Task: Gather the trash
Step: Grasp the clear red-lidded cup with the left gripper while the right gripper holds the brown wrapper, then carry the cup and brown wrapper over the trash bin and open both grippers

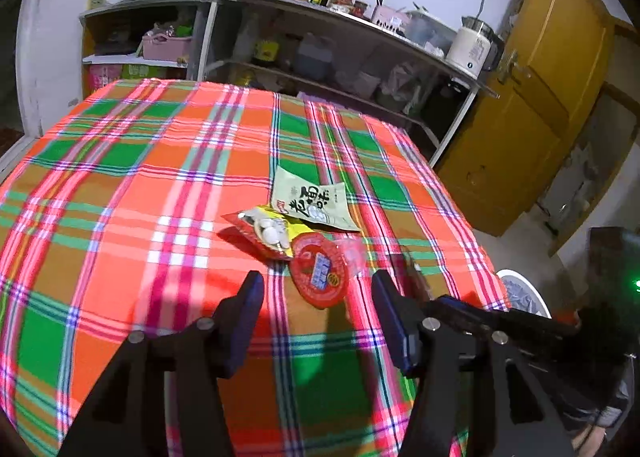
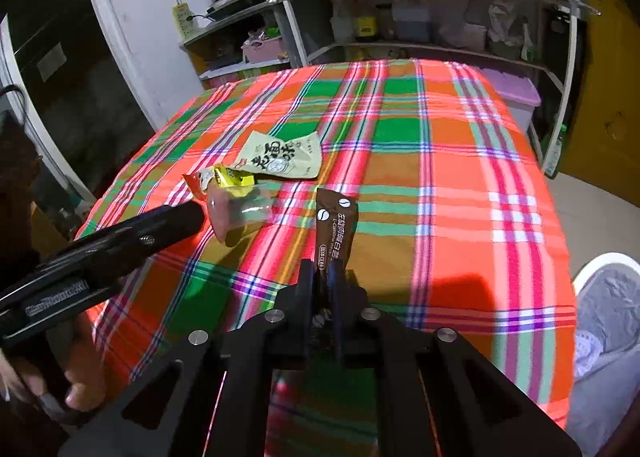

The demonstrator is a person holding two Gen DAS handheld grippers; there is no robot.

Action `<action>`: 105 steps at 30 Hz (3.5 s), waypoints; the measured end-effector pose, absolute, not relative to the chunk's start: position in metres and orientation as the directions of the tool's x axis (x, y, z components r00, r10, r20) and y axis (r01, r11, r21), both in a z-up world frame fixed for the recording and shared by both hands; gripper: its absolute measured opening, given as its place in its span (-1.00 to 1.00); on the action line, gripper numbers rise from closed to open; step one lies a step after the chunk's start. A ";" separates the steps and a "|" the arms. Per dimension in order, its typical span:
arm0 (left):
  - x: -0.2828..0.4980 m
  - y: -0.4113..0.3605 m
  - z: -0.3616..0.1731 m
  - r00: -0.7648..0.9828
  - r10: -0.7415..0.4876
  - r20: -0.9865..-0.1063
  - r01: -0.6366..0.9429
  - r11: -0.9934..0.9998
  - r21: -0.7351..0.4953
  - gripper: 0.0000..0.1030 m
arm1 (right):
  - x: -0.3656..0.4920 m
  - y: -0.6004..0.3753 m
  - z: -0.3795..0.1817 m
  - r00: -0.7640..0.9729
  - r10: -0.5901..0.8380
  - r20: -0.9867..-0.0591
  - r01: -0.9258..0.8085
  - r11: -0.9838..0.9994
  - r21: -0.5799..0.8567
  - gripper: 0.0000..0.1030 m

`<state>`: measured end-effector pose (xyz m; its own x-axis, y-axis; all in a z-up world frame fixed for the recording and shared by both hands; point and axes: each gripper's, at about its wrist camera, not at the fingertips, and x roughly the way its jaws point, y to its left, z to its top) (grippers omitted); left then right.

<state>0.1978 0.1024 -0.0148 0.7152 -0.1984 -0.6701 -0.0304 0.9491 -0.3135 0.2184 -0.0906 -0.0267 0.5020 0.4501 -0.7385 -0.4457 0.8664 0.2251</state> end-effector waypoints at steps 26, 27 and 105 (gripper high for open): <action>0.199 0.072 -0.011 0.714 -0.179 -0.677 -0.019 0.961 -0.275 -0.57 | 0.210 -0.130 -0.014 0.540 0.475 -0.695 -0.418 0.868 0.267 -0.89; 0.196 0.071 -0.009 0.716 -0.184 -0.673 -0.012 0.961 -0.275 -0.57 | 0.208 -0.132 -0.013 0.545 0.473 -0.692 -0.417 0.869 0.266 -0.89; 0.165 -0.162 0.009 0.573 -0.433 -0.696 0.410 0.887 -0.215 -0.59 | 0.139 -0.360 -0.016 0.680 0.297 -0.671 -0.046 0.930 0.364 -0.89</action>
<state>0.1646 -0.1623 0.0094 0.5728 -0.4332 -0.6958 0.4096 0.8866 -0.2148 0.1389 -0.3601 -0.0156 0.6795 0.2966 -0.6710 -0.0464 0.9302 0.3642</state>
